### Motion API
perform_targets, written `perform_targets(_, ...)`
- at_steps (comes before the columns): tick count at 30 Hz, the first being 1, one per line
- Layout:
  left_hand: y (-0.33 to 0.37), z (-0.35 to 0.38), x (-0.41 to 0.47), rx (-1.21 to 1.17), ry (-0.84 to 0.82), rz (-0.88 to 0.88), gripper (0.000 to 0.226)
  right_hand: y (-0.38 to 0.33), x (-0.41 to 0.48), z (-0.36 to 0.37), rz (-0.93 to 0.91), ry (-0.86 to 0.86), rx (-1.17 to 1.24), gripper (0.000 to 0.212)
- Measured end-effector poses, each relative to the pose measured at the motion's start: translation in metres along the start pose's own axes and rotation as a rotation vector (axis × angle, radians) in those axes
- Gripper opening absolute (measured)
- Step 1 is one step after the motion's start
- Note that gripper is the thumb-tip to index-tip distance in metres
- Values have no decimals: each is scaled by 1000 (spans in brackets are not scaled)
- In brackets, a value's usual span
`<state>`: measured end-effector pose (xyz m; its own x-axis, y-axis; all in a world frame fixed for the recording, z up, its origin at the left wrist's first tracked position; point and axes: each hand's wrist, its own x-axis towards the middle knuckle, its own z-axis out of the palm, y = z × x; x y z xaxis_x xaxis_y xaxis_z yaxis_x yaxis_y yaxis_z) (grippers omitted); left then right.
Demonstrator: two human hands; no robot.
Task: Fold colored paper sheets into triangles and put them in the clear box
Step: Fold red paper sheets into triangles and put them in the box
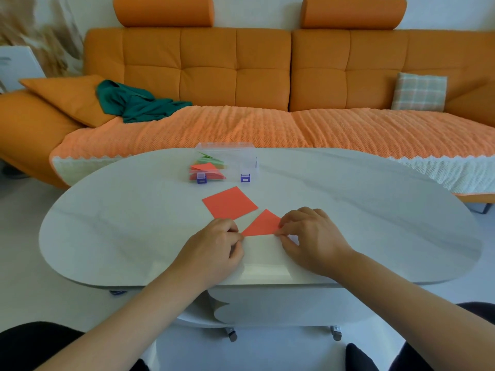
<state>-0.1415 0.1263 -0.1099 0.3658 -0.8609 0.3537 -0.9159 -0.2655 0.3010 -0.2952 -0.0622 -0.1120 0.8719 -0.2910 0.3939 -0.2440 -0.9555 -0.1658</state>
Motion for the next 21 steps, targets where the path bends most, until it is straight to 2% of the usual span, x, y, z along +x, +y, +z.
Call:
perform_targets(6, -3, -2, -1, -19, 48, -71, 23, 2, -2, 5, 59, -20, 79, 23)
perform_targets(8, -2, -2, 3, -20, 120, -37, 19, -2, -1, 7, 63, -10, 97, 26)
perform_targets(10, 2, -2, 7, -21, 146, 57, 30, -9, 1, 11, 47, 1, 100, 32)
perform_targets(12, 6, 1, 10, -59, 78, 118, 36, -16, 4, 14, 35, 5, 99, 32)
perform_targets(15, 9, 8, 11, -94, -40, 104, 33, -20, 6, 18, 38, 5, 91, 29)
perform_targets(21, 6, 11, 13, -29, -79, 118, 34, -20, 6, 18, 15, -1, 11, 33)
